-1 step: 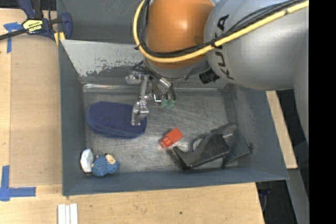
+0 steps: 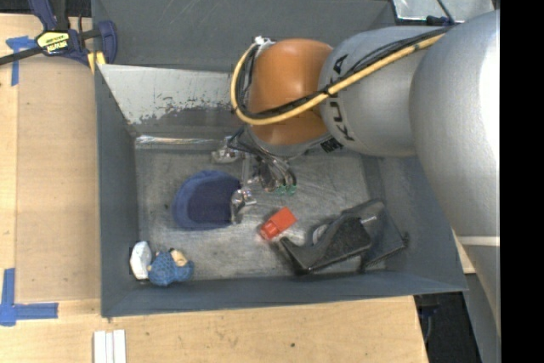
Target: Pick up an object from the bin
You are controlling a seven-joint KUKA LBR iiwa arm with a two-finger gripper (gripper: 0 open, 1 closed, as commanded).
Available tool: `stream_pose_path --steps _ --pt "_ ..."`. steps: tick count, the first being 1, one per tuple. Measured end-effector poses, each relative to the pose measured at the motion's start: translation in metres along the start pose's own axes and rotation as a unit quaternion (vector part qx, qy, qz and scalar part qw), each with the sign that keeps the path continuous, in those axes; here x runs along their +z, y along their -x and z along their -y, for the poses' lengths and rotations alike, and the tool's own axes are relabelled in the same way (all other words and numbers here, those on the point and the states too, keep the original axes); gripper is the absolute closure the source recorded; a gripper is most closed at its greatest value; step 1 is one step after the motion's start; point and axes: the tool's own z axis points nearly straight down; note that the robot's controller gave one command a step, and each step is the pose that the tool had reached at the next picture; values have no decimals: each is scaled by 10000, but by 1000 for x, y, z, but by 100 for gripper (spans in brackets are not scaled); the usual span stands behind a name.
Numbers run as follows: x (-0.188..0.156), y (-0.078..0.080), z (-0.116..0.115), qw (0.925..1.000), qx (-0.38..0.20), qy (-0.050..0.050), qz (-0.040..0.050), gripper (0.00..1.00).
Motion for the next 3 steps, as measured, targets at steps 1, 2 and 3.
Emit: stream_pose_path --steps 1,2,3 --pt "-2 2 -1 10000 0 1 56 100" --pt "-2 2 0 10000 1 -4 50 0" --pt "6 -43 -65 9983 -568 -10 113 0"
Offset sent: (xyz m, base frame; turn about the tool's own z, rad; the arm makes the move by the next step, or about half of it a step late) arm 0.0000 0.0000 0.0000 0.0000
